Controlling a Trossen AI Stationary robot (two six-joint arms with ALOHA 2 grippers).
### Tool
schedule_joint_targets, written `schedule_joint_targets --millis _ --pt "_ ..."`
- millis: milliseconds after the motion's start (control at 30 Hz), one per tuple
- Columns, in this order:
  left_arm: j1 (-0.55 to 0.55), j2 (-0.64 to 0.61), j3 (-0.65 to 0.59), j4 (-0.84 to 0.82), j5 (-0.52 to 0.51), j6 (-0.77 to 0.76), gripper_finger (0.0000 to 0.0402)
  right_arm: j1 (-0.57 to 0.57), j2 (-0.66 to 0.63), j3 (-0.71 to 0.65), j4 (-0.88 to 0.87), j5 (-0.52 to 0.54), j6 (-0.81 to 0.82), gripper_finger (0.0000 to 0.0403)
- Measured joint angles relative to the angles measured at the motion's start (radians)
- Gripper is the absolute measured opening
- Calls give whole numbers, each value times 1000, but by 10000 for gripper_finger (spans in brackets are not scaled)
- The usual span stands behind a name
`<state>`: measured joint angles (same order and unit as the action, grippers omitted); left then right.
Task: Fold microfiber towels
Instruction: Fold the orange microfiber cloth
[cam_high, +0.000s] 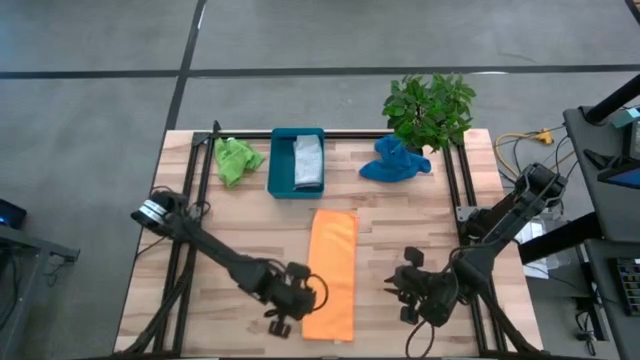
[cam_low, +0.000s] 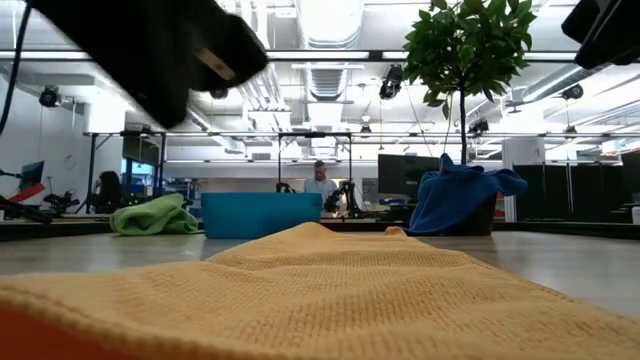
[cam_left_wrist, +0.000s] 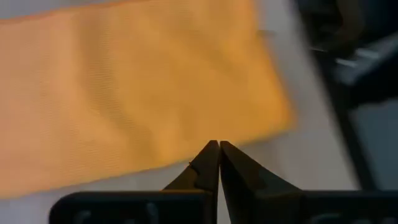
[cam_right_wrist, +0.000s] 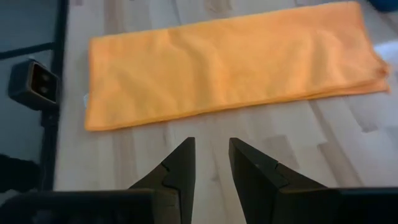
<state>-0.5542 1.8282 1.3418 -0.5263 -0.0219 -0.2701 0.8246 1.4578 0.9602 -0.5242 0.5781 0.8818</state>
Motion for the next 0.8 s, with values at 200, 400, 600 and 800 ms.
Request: schedule_joint_targets --millis 200,400,600,800 --pt "-104 -8 -9 -10 14 182 20 0 3 -42 88 6 123 93" --pt "-156 20 -17 3 -59 415 88 0 61 -58 352 9 197 93" --pt "-151 60 -41 70 -164 568 155 0 195 -21 672 -1 26 94" --pt "-147 118 -40 121 -168 622 182 0 372 159 584 -112 -199 124"
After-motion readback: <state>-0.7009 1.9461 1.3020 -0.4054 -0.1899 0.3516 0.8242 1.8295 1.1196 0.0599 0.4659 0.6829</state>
